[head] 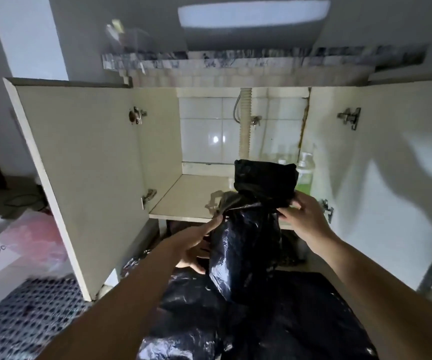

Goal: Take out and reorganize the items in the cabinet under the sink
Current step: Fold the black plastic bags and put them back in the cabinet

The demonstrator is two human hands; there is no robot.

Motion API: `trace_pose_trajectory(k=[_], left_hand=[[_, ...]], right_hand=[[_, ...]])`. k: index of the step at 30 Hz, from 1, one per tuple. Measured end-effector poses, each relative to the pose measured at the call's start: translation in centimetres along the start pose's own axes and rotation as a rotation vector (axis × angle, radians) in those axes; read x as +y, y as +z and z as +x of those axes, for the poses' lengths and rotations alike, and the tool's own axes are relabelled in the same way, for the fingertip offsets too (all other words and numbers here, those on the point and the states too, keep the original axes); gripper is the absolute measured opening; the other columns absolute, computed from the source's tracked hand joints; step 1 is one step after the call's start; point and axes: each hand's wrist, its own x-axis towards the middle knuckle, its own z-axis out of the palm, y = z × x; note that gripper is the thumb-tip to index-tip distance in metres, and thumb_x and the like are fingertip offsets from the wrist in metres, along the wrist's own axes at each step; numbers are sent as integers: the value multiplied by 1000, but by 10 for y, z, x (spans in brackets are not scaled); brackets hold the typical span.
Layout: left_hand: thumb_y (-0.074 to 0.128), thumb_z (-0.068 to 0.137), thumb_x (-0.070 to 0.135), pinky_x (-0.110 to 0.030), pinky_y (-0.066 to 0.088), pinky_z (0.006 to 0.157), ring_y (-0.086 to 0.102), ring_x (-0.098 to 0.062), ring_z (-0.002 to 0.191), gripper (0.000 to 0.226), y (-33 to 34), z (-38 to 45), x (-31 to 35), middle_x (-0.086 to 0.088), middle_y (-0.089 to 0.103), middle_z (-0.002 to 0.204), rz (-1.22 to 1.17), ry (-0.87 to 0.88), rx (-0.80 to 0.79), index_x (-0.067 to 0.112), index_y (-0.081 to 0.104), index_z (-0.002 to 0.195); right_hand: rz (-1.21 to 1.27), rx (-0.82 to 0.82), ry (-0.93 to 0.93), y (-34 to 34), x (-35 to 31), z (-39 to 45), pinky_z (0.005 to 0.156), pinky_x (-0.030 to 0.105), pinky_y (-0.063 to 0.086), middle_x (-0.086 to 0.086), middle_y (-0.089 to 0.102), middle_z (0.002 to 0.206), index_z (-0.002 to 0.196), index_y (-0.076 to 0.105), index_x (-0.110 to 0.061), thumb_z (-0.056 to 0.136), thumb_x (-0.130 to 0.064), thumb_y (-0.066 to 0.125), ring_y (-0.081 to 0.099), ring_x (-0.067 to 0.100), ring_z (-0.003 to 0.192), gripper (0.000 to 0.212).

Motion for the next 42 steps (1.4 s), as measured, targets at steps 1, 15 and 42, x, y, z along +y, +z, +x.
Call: trace_pose_trajectory(k=[1,15,42], left_hand=[[73,45,76,-65,39,96,50,-33,122,110,4,8,-2,-14,51,134,-28,-16,-67,16,45,133],[64,79,-10,-29,54,78,66,-23,80,37,39,9,33,-16,65,101,-5,618,100,4,65,113],[76,76,4,-15,47,70,62,-21,87,62,18,2,30,-4,62,94,272,767,359,20,51,130]], right_hand=[[36,-9,41,-6,2,1,85,72,41,38,58,103,99,66,3,86,-8,68,54,59,100,17],[-527,-418,369,-79,-12,-12,82,1,41,-11,60,101,94,51,-33,81,-19,75,57,-1,89,30],[-929,3,-134,-70,14,13,58,30,30,-3,41,56,58,35,-17,87,-18,63,48,23,63,40]])
